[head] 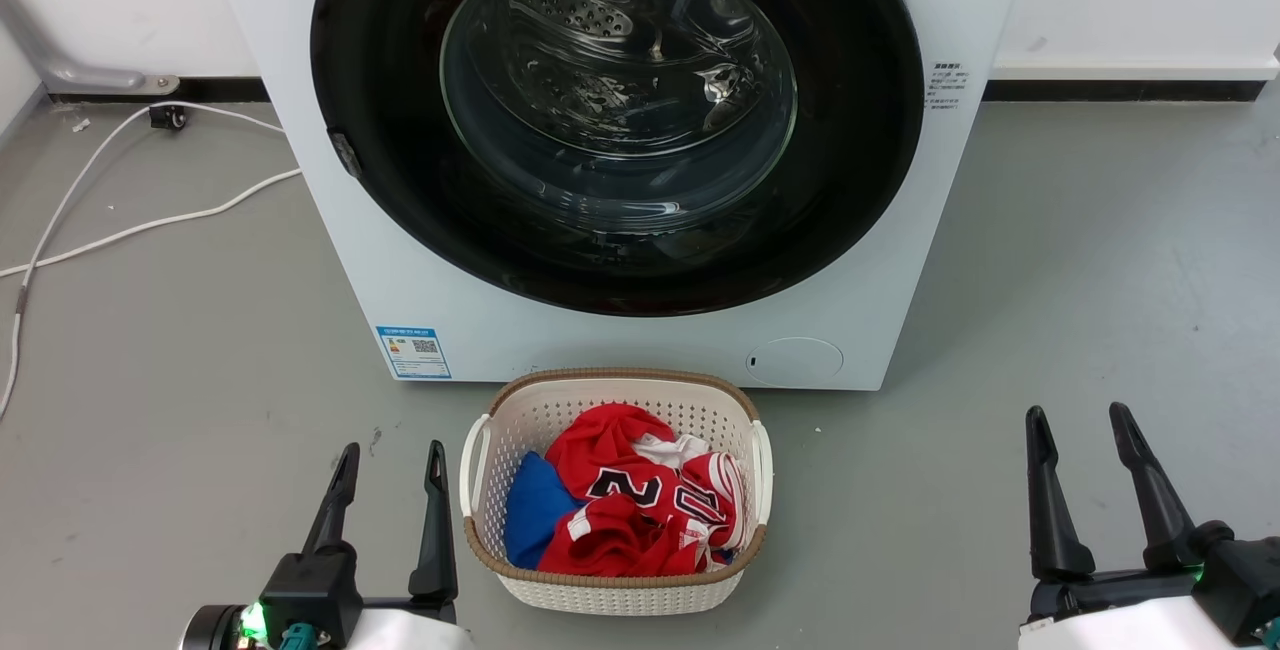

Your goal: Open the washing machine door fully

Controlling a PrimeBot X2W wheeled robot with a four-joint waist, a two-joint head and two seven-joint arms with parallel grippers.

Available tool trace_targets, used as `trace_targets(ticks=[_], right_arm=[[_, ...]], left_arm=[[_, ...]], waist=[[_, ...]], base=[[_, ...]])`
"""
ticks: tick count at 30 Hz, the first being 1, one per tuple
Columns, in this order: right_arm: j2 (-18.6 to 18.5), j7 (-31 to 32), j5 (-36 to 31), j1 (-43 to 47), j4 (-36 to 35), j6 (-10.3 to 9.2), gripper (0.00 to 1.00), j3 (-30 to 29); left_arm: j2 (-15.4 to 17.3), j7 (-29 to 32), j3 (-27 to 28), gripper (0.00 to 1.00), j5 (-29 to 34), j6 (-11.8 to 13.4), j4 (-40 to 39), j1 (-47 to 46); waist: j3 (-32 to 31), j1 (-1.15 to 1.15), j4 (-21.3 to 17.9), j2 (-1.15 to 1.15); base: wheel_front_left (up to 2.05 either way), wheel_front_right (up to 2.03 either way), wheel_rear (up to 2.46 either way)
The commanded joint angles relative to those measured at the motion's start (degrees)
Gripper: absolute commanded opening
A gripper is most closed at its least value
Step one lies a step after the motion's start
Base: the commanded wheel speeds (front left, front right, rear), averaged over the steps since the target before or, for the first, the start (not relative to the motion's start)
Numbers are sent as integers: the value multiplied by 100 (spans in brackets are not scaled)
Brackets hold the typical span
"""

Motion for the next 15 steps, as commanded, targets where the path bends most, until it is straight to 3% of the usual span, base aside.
trace_targets(ticks=[1,10,11,13,15], right_arm=[[17,-12,60,52,37,-2,100,-2],[17,-12,139,38,132,-2,100,11],[17,-12,132,33,129,-2,82,20],[17,-12,112,27,119,-2,0,28],[17,-12,132,40,134,-2,0,67]], left_arm=[[-8,-29,17,100,17,-38,15,44],[-21,-23,65,100,-31,-71,53,74],[-22,-23,62,100,-42,-67,56,72],[-22,-23,49,100,-54,-56,65,64],[-22,-23,47,100,-77,-44,74,54]], waist=[[-2,0,1,0],[-14,0,-19,0],[-13,0,-19,0],[-13,0,-16,0],[-13,0,-12,0]], base=[[0,0,0],[0,0,0],[0,0,0],[0,0,0],[0,0,0]])
